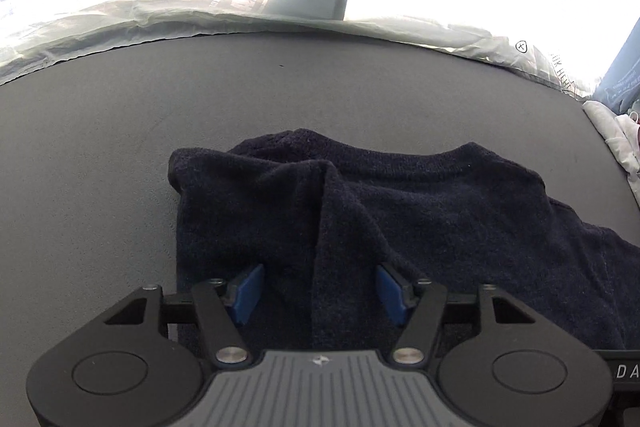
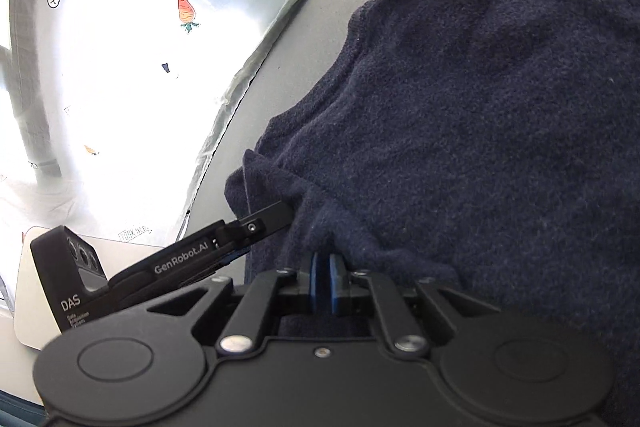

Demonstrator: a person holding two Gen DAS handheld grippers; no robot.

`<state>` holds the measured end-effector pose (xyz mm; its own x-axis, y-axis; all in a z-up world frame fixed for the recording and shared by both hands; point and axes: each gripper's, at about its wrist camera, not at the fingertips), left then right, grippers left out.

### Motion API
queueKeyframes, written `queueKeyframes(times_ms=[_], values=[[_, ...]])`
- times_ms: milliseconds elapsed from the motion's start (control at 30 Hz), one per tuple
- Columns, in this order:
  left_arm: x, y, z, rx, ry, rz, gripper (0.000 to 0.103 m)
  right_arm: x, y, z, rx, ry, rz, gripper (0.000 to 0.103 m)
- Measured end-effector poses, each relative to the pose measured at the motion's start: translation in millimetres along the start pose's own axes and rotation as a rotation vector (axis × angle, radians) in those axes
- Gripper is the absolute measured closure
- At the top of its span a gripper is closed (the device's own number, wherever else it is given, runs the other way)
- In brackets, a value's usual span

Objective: Fold clothes

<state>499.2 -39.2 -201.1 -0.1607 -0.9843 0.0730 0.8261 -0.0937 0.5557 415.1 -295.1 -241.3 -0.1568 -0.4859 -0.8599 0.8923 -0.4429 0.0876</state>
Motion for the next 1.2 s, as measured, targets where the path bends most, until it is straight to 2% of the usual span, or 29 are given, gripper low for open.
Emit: queueKeyframes(times_ms=[133,200,300,333,433,467,500,600,700,867,933,1100,1133,1200], values=[[5.4,10.9,-9.0,0.0,0.014,-0.054,0.024,0.8,12.7,3.3,0.035,0.007,-0.03,0.098],[6.8,13.0,-8.3,-0.005,0.024,-0.03,0.023,0.0,22.3,7.4,0.067,-0.005,-0.031,0.094],[5.4,12.6,1.8,-0.001,0.02,0.021,0.023,-3.3,29.4,28.5,0.128,-0.06,0.023,0.07],[4.8,12.3,6.2,0.001,0.019,0.037,0.023,-5.1,29.1,37.5,0.15,-0.09,0.056,0.066],[9.9,4.1,28.2,0.002,0.048,0.036,0.024,-9.4,22.2,69.4,0.232,-0.222,0.19,0.053],[13.1,-1.1,36.5,-0.002,0.055,0.034,0.023,-10.6,18.7,81.0,0.263,-0.275,0.241,0.045],[16.3,-6.3,44.8,-0.005,0.061,0.033,0.023,-9.7,11.4,92.5,0.305,-0.344,0.289,0.036],[30.0,-30.4,66.9,-0.03,0.046,0.04,0.023,-4.1,-11.7,125.7,0.419,-0.552,0.438,0.022],[51.3,-62.3,84.6,-0.07,0.026,0.032,0.023,21.2,-22.8,150.4,0.454,-0.716,0.542,0.021],[85.1,-117.4,97.0,-0.161,0.01,-0.007,0.021,64.6,-34.5,189.1,0.485,-0.833,0.557,0.017],[93.5,-135.0,100.0,-0.195,0.019,-0.004,0.013,76.4,-36.5,203.6,0.492,-0.853,0.531,0.017],[103.9,-157.9,107.1,-0.234,0.05,0.045,0.004,113.6,-35.0,242.3,0.536,-0.849,0.44,0.017],[108.5,-162.2,107.2,-0.235,0.064,0.032,0.0,118.3,-33.7,247.6,0.542,-0.853,0.432,0.017],[117.8,-171.0,107.3,-0.239,0.092,0.005,0.0,128.5,-30.0,260.9,0.559,-0.859,0.414,0.017]])
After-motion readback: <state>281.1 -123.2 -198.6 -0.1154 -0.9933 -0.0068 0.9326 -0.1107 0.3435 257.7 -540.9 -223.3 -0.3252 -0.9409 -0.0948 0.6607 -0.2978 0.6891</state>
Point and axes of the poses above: each gripper's, at about its wrist camera, not at the fingertips, and z roughly against the way its jaws point, x to its right, y to its top, and after that the axes turned 6 degrees about -z, right-handed
